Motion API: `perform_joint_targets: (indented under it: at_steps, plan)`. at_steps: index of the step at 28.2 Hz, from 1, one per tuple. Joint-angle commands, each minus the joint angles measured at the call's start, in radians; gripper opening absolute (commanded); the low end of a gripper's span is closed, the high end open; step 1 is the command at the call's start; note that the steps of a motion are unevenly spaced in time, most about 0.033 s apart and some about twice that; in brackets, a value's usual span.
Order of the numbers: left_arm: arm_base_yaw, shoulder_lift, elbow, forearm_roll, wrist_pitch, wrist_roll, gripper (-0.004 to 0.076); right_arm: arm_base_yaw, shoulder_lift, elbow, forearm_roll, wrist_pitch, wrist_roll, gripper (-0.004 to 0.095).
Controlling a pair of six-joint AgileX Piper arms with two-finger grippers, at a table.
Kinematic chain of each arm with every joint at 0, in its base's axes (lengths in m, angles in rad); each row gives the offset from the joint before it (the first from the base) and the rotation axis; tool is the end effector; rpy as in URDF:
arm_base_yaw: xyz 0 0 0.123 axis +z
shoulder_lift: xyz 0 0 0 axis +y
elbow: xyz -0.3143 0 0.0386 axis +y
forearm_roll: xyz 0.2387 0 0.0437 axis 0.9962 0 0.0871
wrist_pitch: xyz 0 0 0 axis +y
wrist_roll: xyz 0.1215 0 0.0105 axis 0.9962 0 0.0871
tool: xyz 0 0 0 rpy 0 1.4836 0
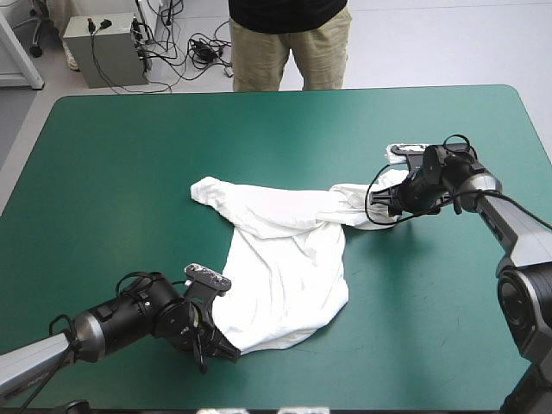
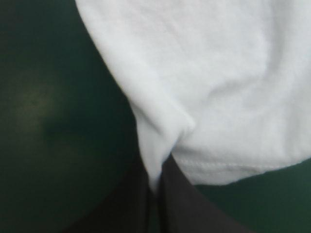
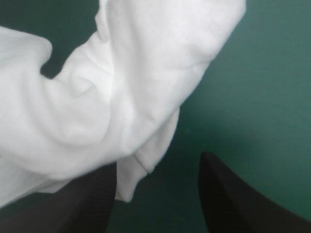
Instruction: Fold the cloth
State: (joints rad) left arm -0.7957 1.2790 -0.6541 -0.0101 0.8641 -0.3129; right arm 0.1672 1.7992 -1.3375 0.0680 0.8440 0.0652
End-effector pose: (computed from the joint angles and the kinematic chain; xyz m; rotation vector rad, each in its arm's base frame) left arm 0.1296 -0.1336 0.2107 0.7083 2.9140 -0.1442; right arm 0.3776 0.0700 0.2389 -0.0920 2.7937 0.1394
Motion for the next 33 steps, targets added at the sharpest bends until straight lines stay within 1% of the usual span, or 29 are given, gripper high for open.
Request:
perform_joint_targets:
  at_steps: [1, 5, 7, 10, 11, 14, 17, 19, 23, 26, 27, 28, 29, 33]
  plan:
    - [-0.002, -0.003, -0.004, 0.029, 0.006, -0.001, -0.0009, -0.006, -0.002, -0.039, 0.018, -0.021, -0.009, 0.049]
    - [-0.002, -0.003, -0.004, 0.029, 0.02, -0.001, -0.0009, -0.006, 0.048, -0.064, 0.046, -0.006, -0.009, 0.0471]
    - [-0.002, -0.003, -0.004, 0.029, 0.021, -0.001, -0.0009, -0.006, 0.064, -0.076, 0.072, -0.001, -0.016, 0.0393]
    - [-0.002, -0.003, -0.004, 0.027, 0.031, -0.001, -0.0009, -0.006, 0.066, -0.083, 0.081, 0.015, -0.016, 0.0148]
    - [-0.002, -0.003, -0.009, 0.027, 0.035, -0.001, -0.0009, -0.006, 0.064, -0.083, 0.081, 0.026, -0.016, 0.0002]
    - [0.0, -0.005, -0.045, 0.041, 0.053, -0.001, -0.0009, -0.006, 0.062, -0.085, 0.071, 0.087, -0.016, -0.0019]
    - [0.0, -0.016, -0.116, 0.094, 0.082, -0.001, -0.0008, -0.006, 0.036, -0.085, 0.067, 0.147, -0.018, -0.0017]
    - [0.0, -0.021, -0.188, 0.144, 0.116, -0.004, -0.0008, -0.006, 0.003, -0.085, 0.067, 0.165, -0.038, -0.0017]
    - [0.006, -0.03, -0.353, 0.286, 0.206, -0.008, -0.0008, -0.006, -0.118, -0.085, 0.069, 0.166, -0.058, -0.0017]
    - [0.046, -0.03, -0.498, 0.375, 0.253, -0.008, -0.0008, -0.006, -0.218, -0.098, 0.069, 0.169, -0.073, -0.0017]
    - [0.089, -0.031, -0.608, 0.398, 0.259, 0.011, -0.0008, -0.006, -0.278, -0.125, 0.069, 0.178, -0.079, -0.0017]
    - [0.102, -0.031, -0.664, 0.4, 0.259, 0.03, -0.0008, -0.006, -0.31, -0.146, 0.069, 0.181, -0.08, -0.0017]
    - [0.151, -0.031, -0.78, 0.4, 0.259, 0.082, -0.0008, -0.006, -0.368, -0.201, 0.071, 0.187, -0.08, -0.0017]
    - [0.21, -0.031, -0.981, 0.403, 0.249, 0.158, -0.0008, -0.006, -0.444, -0.354, 0.071, 0.199, -0.082, -0.0017]
